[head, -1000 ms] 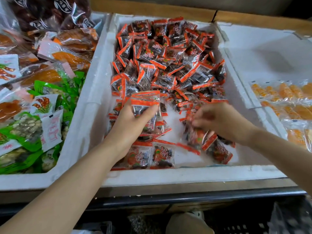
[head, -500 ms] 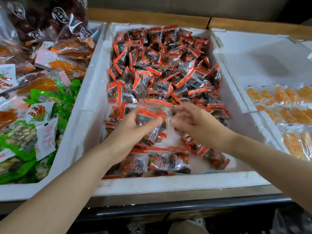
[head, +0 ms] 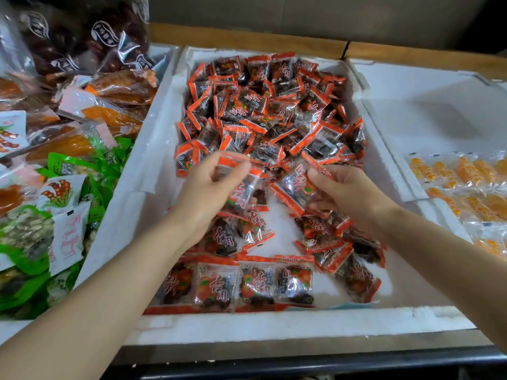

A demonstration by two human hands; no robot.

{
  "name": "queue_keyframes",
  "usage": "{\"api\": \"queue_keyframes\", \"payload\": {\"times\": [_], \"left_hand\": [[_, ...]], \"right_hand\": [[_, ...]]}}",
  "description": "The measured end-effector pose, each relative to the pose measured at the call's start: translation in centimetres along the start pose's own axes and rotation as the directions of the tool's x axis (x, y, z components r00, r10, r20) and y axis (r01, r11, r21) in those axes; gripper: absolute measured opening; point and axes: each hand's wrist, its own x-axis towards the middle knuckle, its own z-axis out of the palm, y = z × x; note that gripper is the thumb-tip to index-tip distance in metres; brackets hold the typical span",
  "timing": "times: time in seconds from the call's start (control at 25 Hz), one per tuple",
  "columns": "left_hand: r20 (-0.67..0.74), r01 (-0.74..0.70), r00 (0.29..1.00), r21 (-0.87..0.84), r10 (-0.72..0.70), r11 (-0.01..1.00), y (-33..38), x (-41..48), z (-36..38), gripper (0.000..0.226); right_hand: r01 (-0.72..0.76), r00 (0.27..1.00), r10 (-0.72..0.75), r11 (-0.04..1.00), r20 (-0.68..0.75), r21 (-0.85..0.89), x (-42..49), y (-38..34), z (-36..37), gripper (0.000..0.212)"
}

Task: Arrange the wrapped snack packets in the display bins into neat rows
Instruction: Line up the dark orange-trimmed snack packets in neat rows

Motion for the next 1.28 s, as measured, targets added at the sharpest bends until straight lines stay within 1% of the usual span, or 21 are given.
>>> {"api": "queue_keyframes", "payload": {"times": [0.04,0.08,0.16,0.2,0.28,0.36,0.44,0.52,0.6,0.64,0.72,0.8,0.88,0.92,1.0,1.04,1.12,1.16,1.2,1.24,1.28], "left_hand": [[-0.063,-0.005,0.998,-0.019,0.004,1.0,-0.1,0.1,-0.5,0.011],[-0.108,-0.001,0.994,-0.036,-0.003,0.999,-0.4,0.2,-0.8,0.013],[-0.146,0.01,0.989,-0.089,-0.023,0.996,-0.5,0.1,-0.8,0.021],[-0.149,0.013,0.988,-0.101,-0.028,0.995,-0.5,0.0,-0.7,0.024],[-0.158,0.02,0.987,-0.078,-0.032,0.997,-0.5,-0.2,-0.5,0.027],[-0.189,0.022,0.981,-0.062,-0.034,0.998,-0.8,-0.4,-0.4,0.017],[-0.207,0.048,0.977,-0.045,-0.056,0.998,-1.0,-0.4,-0.4,0.018],[-0.21,0.079,0.974,-0.015,-0.08,0.997,-1.2,-0.3,-0.3,0.037],[-0.235,0.083,0.969,0.022,-0.076,0.996,-1.3,-0.2,-0.2,0.041],[-0.248,0.086,0.966,0.026,-0.077,0.996,-1.3,-0.1,-0.2,0.04],[-0.271,0.091,0.959,0.028,-0.08,0.995,-1.1,-0.1,-0.1,0.038],[-0.267,0.097,0.959,0.011,-0.09,0.995,-1.0,-0.2,-0.1,0.038],[-0.264,0.09,0.96,-0.002,-0.088,0.996,-1.0,-0.2,-0.1,0.037],[-0.263,0.075,0.962,-0.007,-0.075,0.997,-0.9,-0.2,-0.1,0.035],[-0.263,0.063,0.963,0.002,-0.061,0.998,-0.8,-0.2,0.0,0.033],[-0.256,0.068,0.965,0.014,-0.062,0.998,-0.8,-0.3,0.1,0.033],[-0.234,0.077,0.97,0.027,-0.069,0.997,-0.7,-0.4,0.2,0.032],[-0.222,0.087,0.972,0.033,-0.078,0.996,-0.6,-0.5,0.3,0.029],[-0.207,0.104,0.974,0.029,-0.095,0.994,-0.4,-0.6,0.3,0.024],[-0.191,0.124,0.974,0.01,-0.12,0.992,-0.3,-0.6,0.2,0.018],[-0.166,0.157,0.973,-0.017,-0.157,0.987,-0.3,-0.6,0.3,0.013]], "right_hand": [[0.029,0.999,-0.023,0.992,0.048,-0.121,0.2,0.0,0.1,0.014],[0.078,0.989,-0.034,0.947,0.143,-0.312,0.5,0.2,0.3,0.013],[0.184,0.956,0.018,0.743,0.294,-0.644,1.0,1.0,1.3,0.013],[0.204,0.951,0.041,0.662,0.307,-0.721,1.3,1.4,1.5,0.015],[0.2,0.964,0.037,0.556,0.265,-0.806,2.0,2.0,1.7,0.014],[0.177,0.981,0.006,0.376,0.193,-0.91,1.8,1.9,2.0,0.005],[0.148,0.989,-0.064,0.255,0.136,-0.956,1.3,1.9,2.2,0.021],[0.198,0.966,-0.204,0.188,0.159,-0.962,0.6,1.4,2.8,0.033],[0.382,0.901,-0.31,0.236,0.304,-0.893,0.3,0.9,3.5,0.045],[0.493,0.859,-0.295,0.262,0.418,-0.83,0.3,0.7,3.9,0.053],[0.622,0.782,-0.225,0.227,0.58,-0.75,0.7,0.9,5.1,0.064],[0.602,0.797,-0.181,0.156,0.577,-0.783,1.4,1.7,6.0,0.07],[0.529,0.839,-0.211,0.103,0.502,-0.842,2.0,2.0,6.4,0.074],[0.513,0.842,-0.237,0.079,0.484,-0.855,2.1,2.1,6.5,0.074],[0.555,0.799,-0.303,0.038,0.52,-0.831,1.8,2.6,6.5,0.066],[0.577,0.773,-0.35,0.044,0.528,-0.816,1.7,2.9,6.3,0.062],[0.604,0.752,-0.356,0.036,0.555,-0.796,1.3,3.0,6.5,0.056],[0.604,0.755,-0.352,0.046,0.553,-0.796,1.1,2.9,6.4,0.048],[0.597,0.764,-0.371,0.096,0.528,-0.796,0.8,2.5,6.4,0.041],[0.556,0.797,-0.408,0.207,0.446,-0.805,0.4,2.0,5.8,0.036],[0.48,0.849,-0.417,0.356,0.324,-0.802,0.0,1.5,4.8,0.032]]}}
